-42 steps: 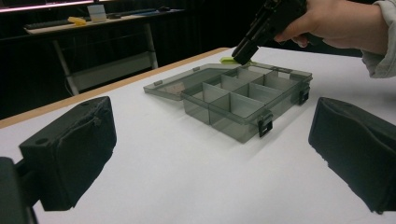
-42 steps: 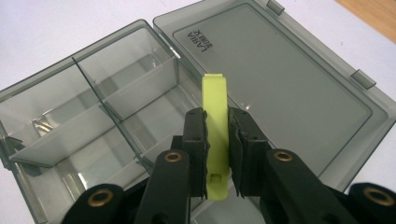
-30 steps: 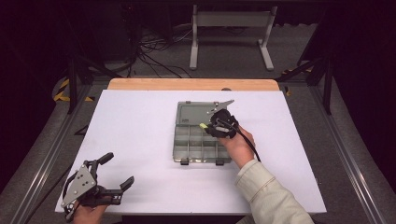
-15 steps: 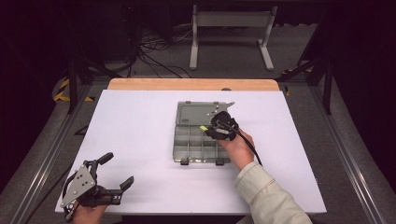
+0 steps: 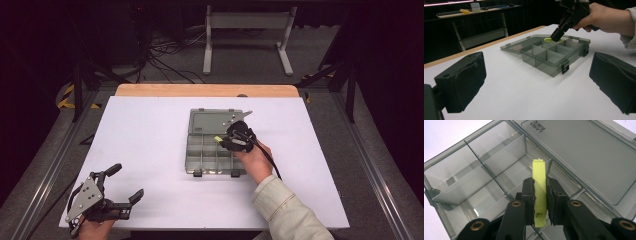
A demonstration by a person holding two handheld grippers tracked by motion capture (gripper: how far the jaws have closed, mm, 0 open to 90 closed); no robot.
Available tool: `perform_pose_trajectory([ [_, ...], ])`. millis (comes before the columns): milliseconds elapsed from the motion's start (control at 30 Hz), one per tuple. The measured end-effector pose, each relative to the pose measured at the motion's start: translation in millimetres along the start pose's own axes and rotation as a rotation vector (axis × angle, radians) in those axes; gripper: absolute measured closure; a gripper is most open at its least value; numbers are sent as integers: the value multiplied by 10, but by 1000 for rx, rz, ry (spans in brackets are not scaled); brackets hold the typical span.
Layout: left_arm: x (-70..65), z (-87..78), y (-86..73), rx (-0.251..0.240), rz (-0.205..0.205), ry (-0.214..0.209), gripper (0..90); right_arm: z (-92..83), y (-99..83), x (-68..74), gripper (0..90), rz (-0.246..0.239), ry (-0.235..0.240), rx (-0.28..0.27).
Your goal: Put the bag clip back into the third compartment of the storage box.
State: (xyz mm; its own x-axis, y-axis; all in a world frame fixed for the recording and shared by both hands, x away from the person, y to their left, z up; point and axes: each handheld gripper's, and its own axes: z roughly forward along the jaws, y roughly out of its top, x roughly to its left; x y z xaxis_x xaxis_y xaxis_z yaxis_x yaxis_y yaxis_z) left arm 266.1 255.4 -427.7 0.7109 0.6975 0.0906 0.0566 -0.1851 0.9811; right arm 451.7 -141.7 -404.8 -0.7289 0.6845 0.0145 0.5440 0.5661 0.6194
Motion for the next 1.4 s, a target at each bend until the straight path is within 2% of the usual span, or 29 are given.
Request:
perform_pose_trajectory([
  [267,-3,1,-3,-1,-10,-1,15,6,-19,-14,772,23,0,1],
  [400,-1,-3,-2,4,-11,-4,15,1,-23,-34,731,31,-5,3],
  [633,0,-4,-2,4,-11,-4,15,-26,-12,-32,663,16,-3,-22],
  [700,2,-6,-2,8,-11,-6,15,-67,-2,-26,548,19,-5,-34],
  [733,2,-6,-2,8,-11,-6,15,-67,-2,-26,548,19,-5,-34],
  [833,0,-5,-1,3,-15,-4,15,-150,25,-17,423,36,10,-56],
  [900,-7,2,-3,-5,-16,-1,15,-246,44,9,361,14,15,-88],
  [1033,-2,-2,1,-3,-13,-2,15,-336,56,42,306,-11,14,-118],
  [1100,-3,-3,3,-3,-13,-1,15,-426,73,77,242,-25,25,-141],
  [1267,2,-15,2,2,-12,0,15,-543,62,148,167,-60,25,-162],
  [1400,1,-18,4,-5,-16,2,15,-614,41,194,122,-67,34,-165],
])
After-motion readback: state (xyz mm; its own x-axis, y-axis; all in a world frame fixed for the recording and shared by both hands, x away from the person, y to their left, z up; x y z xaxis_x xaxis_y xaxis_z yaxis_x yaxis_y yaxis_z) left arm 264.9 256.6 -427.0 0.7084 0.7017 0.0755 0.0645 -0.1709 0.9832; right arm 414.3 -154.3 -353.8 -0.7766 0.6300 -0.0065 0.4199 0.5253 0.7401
